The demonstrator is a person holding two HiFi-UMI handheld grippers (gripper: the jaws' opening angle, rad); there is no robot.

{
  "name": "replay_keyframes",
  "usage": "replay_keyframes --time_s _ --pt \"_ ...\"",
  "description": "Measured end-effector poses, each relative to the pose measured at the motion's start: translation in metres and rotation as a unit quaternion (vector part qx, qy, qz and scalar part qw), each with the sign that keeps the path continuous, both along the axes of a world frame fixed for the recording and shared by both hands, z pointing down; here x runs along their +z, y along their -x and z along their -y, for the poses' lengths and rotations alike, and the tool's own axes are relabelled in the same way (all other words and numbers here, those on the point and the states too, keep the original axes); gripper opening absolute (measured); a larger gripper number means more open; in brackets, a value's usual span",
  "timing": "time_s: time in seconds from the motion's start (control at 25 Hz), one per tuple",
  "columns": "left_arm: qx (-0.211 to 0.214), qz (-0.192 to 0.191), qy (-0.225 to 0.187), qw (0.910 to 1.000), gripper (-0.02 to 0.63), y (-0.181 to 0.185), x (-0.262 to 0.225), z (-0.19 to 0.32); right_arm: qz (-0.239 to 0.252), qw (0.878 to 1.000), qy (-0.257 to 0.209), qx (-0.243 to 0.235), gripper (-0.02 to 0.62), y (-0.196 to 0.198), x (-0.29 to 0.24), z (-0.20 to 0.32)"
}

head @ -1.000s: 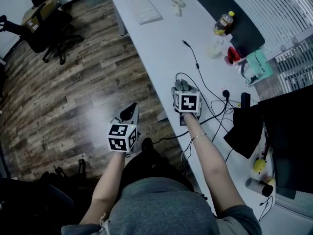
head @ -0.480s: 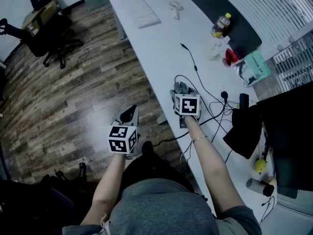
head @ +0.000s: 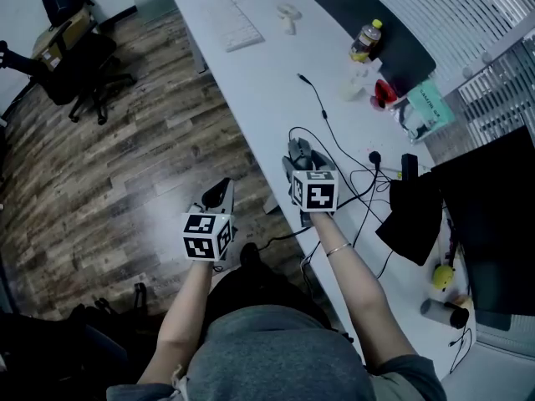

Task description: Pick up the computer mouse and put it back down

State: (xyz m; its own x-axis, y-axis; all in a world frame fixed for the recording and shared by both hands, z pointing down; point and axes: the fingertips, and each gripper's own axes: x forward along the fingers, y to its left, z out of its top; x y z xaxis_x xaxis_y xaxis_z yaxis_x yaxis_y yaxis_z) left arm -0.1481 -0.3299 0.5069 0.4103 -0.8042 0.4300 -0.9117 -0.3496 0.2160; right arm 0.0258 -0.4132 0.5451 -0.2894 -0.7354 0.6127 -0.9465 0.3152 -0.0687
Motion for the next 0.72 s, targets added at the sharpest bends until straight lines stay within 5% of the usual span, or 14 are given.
replay_keyframes --time_s 0.72 --pt "0.016 0.008 -0.01 0.9998 0.029 -0.021 -0.006 0.002 0.072 0.995 -0.069 0.001 0.171 -0.014 -0.067 -0.06"
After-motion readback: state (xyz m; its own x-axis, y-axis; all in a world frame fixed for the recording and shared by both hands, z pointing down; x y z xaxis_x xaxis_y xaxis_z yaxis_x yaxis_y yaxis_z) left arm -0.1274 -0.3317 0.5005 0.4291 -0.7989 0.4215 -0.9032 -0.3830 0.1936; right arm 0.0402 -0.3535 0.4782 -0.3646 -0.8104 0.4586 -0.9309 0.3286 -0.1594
